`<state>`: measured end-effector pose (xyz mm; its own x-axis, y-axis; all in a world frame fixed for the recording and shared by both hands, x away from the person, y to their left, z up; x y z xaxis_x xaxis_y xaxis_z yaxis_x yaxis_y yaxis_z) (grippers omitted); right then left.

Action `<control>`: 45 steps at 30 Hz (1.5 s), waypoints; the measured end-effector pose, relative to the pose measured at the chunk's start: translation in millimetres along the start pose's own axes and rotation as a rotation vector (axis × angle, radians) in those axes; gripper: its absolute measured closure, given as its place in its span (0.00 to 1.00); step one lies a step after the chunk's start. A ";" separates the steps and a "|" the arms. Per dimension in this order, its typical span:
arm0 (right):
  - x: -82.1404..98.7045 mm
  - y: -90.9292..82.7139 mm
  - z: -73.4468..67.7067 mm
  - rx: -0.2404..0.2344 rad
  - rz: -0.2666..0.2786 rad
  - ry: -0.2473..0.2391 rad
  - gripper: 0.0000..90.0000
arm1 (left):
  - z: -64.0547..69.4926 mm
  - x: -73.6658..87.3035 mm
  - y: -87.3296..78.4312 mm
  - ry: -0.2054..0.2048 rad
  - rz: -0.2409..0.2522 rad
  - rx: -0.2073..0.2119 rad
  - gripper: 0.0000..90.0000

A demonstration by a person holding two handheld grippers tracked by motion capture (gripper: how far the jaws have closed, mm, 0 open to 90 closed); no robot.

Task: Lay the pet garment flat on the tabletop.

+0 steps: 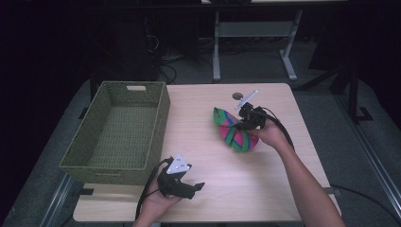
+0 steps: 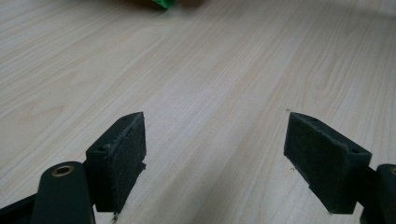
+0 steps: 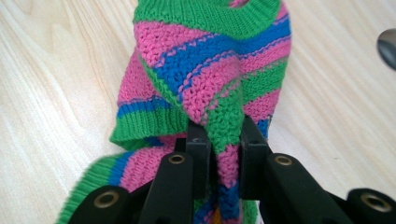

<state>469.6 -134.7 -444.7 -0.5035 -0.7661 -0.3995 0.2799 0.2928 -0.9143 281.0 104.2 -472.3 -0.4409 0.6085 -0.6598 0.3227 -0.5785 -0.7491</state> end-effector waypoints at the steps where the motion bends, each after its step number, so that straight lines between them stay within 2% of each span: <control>1: -1.5 -4.2 0.4 -0.003 0.013 0.003 0.87 | -0.2 -0.1 -0.3 -0.003 0.003 -0.001 0.23; 6: -4.1 -12.3 -0.8 -0.008 0.028 -0.005 0.87 | -0.9 0.4 -0.4 -0.006 0.004 -0.001 0.23; 10: -3.5 -17.1 -2.5 -0.021 0.038 0.006 0.87 | 0.3 -0.1 -0.8 -0.010 0.009 -0.002 0.23; 17: -3.5 -34.2 -3.4 -0.048 0.097 0.021 0.87 | -0.3 -0.1 -0.6 -0.003 0.001 -0.002 0.23; 21: -1.2 -42.2 -4.5 -0.069 0.111 0.032 0.87 | -0.7 0.4 -0.9 -0.005 0.002 -0.003 0.23; 33: 0.8 -61.7 -15.3 -0.099 0.139 0.020 0.87 | -0.8 0.4 -1.0 -0.002 0.000 -0.008 0.23; 45: 8.0 -75.3 -23.3 -0.112 0.141 0.010 0.87 | -1.1 0.1 -0.7 -0.002 0.000 -0.009 0.23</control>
<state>425.5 -149.5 -380.6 -0.4737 -0.7075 -0.5244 0.2556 0.4594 -0.8507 281.7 105.3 -471.9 -0.4424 0.6073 -0.6598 0.3306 -0.5735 -0.7495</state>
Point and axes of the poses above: each handheld gripper's, and its own axes: y roughly forward along the jaws, x roughly out of its underside, z roughly to its right, the point moved 5 cm from there along y, roughly forward along the jaws, and after that the axes turned 8 degrees about -z, right-handed, at the moved point
